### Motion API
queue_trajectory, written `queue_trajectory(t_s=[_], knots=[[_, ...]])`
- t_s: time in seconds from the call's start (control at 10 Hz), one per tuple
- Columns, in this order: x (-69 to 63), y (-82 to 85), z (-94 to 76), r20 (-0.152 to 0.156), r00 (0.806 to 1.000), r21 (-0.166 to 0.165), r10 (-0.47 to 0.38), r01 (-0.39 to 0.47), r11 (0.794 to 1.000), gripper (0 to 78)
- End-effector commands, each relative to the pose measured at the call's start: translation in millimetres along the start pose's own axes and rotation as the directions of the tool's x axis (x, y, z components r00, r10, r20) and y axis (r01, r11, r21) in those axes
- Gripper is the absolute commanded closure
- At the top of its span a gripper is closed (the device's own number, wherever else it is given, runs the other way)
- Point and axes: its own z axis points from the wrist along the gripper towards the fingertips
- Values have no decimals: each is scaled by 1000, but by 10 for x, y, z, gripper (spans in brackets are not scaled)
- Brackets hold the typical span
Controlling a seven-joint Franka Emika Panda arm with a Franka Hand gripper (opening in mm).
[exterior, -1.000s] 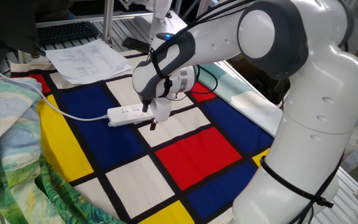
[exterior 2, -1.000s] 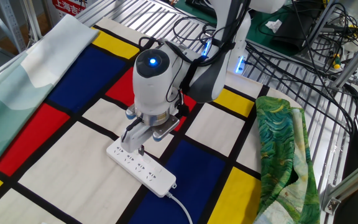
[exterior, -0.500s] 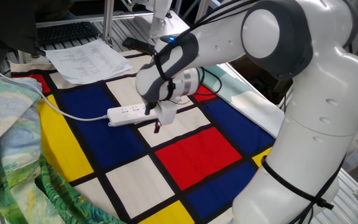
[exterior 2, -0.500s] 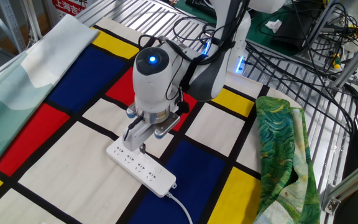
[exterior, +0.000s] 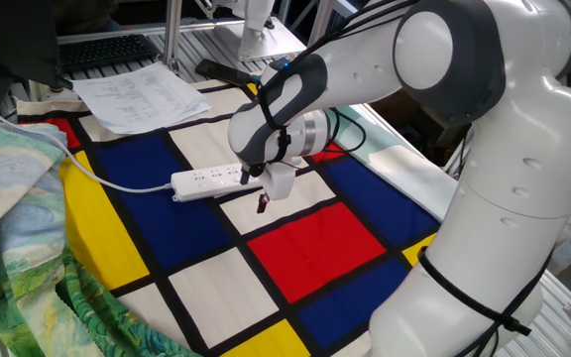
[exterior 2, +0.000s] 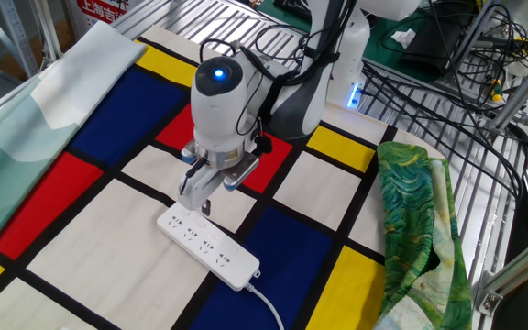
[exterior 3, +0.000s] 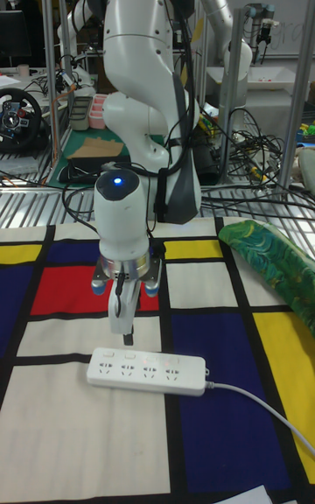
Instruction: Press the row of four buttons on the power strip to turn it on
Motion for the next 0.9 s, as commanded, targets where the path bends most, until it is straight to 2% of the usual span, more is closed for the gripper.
queue_trajectory(t_s=[0.1, 0.9], knots=[[8, 18, 1, -2, 1000, -14, 1, -1, 1000, 2], [48, 105, 15, 8, 1000, -17, -8, 8, 1000, 2]])
